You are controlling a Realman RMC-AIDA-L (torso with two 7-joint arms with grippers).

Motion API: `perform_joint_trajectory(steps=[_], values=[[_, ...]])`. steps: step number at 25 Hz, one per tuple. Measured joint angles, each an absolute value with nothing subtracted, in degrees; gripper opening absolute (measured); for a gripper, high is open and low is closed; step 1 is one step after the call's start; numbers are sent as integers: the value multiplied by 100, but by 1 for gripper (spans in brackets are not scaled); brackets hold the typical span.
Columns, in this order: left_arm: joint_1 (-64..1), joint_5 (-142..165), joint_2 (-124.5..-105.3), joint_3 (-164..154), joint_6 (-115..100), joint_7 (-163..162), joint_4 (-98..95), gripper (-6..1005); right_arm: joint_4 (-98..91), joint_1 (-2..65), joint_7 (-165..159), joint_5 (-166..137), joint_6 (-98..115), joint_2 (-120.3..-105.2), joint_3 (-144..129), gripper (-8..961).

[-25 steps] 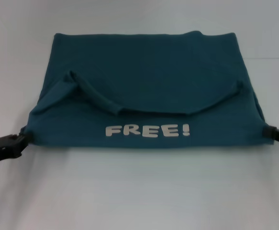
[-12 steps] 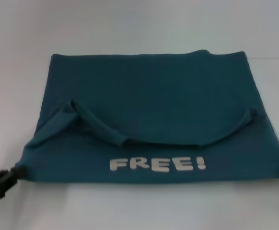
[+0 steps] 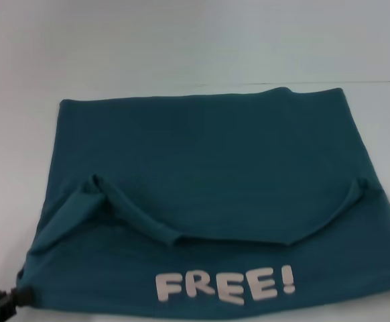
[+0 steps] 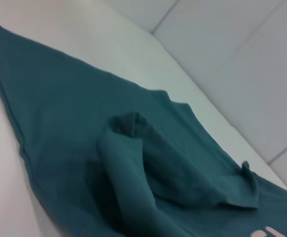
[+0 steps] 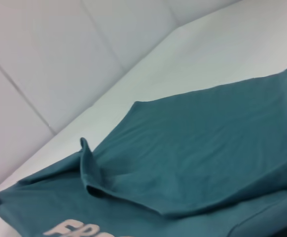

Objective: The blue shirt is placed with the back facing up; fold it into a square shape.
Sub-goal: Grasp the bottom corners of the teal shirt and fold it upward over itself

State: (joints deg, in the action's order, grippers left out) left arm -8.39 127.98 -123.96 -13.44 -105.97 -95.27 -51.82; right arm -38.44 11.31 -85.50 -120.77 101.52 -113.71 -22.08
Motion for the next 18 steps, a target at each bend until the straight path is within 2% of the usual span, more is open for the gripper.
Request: perform_joint_trajectory(steps=[11,18], values=[[-619,13075,-12402,-1018,-11210,-9434,-5243,42,-3871,833,-8324,-12348,10745,-11371,-2133,35],[-703,13074,-12378,-956,-11242,-9531,-5255,41,-3894,809,-8258,-12350,11031,-11312,-1774,35]])
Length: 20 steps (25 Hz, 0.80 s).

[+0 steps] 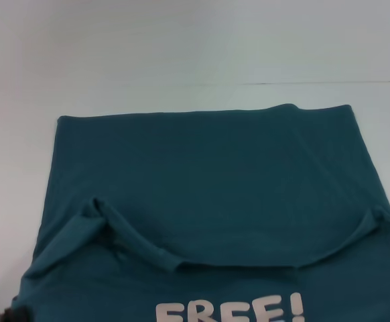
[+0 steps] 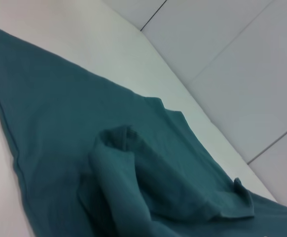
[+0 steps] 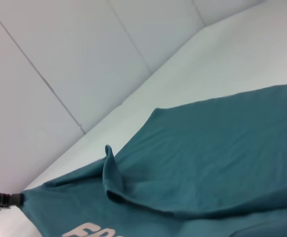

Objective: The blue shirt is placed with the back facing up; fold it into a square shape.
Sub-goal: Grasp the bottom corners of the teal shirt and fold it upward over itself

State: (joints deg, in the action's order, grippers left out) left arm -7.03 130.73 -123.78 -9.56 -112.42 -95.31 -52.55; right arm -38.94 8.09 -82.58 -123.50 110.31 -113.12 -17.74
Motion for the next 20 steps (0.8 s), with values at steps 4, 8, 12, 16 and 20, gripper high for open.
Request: perform_joint_trajectory(steps=[4,8,12,16,20], values=[[-997,13018,-12313,-920,-11108,-9690,-5188,41,-3896,1087,-8393,-12349,10919,-11296,-1625,35],[-1572,12993,-12161,-736,-10813,-9815,-4914,42,-3861,1521,-8461,-12316,10584,-11293,-1369,34],[-2223,12988,-11920,-578,-10286,-9930,-4407,41,-3801,2076,-8591,-12313,9930,-11288,-1289,34],[-2804,12985,-11794,-585,-9589,-10047,-4054,41,-3686,2584,-8697,-12324,9149,-11289,-1322,34],[-3303,12976,-11748,-595,-8735,-10102,-3733,42,-3387,3027,-8629,-12308,8274,-11285,-1348,34]])
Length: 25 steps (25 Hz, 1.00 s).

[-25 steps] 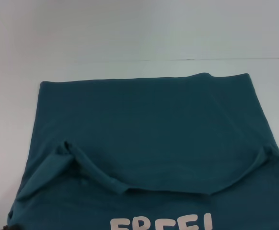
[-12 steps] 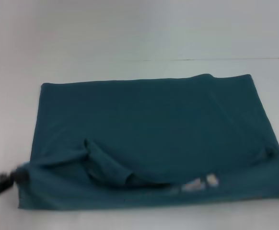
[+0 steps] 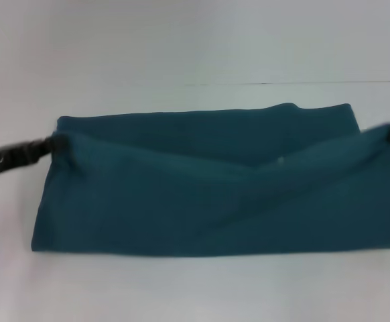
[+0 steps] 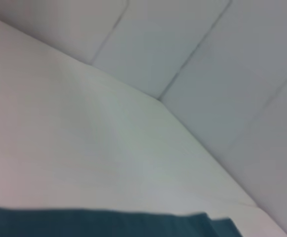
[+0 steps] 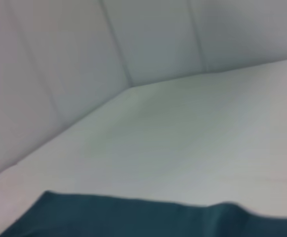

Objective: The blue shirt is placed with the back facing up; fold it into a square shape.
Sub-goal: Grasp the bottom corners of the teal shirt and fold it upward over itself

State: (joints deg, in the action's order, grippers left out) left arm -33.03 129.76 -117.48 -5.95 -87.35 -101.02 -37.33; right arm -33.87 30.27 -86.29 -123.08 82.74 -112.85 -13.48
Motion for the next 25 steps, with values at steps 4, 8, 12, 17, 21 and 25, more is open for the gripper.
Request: perform_joint_trajectory(steps=[4,8,12,17,21,25], values=[[-3586,12871,-11756,-609,-7954,-10109,-3444,42,-3119,3398,-8568,-12307,7461,-11287,-1553,35],[-3774,12662,-11789,-619,-7223,-10069,-3174,41,-2874,3739,-8438,-12296,6737,-11324,-1632,35],[-3926,12513,-11796,-631,-6653,-10039,-2985,42,-2625,4037,-8312,-12282,5925,-11335,-1634,35],[-4095,12364,-11853,-637,-6033,-9958,-2926,41,-2501,4301,-8222,-12262,5225,-11348,-1642,34],[-4219,12274,-11876,-687,-5666,-9826,-2806,41,-2351,4416,-8188,-12225,4859,-11327,-1693,40],[-4307,12256,-11882,-772,-5430,-9763,-2708,42,-2280,4461,-8077,-12216,4694,-11333,-1698,65]])
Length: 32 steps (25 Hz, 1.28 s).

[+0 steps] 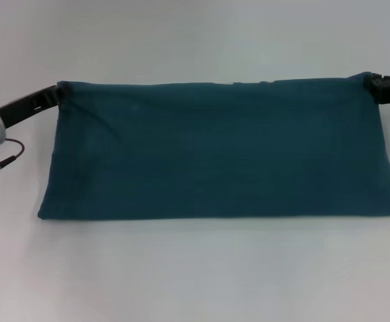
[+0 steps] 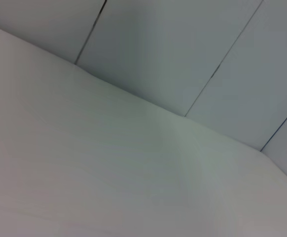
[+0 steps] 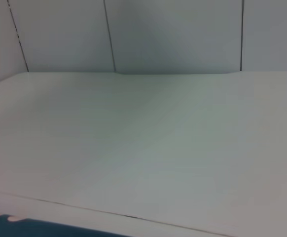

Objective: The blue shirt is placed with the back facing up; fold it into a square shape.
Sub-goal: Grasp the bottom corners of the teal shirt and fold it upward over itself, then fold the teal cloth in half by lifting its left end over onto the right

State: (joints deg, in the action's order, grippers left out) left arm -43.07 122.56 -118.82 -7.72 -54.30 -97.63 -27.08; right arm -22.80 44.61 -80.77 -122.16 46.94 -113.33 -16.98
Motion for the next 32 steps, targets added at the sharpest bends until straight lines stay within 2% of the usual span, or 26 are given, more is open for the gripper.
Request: perform_joint_trajectory(steps=[8,18,25,30,32], values=[[-4336,12191,-11883,-775,-5321,-9723,-2654,41,-2212,4484,-8042,-12216,4566,-11337,-1697,115],[-4315,12046,-11959,-772,-5289,-9735,-2673,116,-2198,4494,-8097,-12243,4289,-11420,-2028,177],[-4269,11733,-12021,-774,-5117,-9732,-2698,168,-2567,4429,-8102,-12222,4244,-11602,-2265,221],[-4182,11512,-12030,-778,-5111,-9724,-2714,388,-2618,4411,-8297,-12211,4205,-11595,-2266,375],[-4144,11475,-12031,-777,-5133,-9722,-2721,445,-2634,4388,-8442,-12210,4260,-11560,-2273,436]])
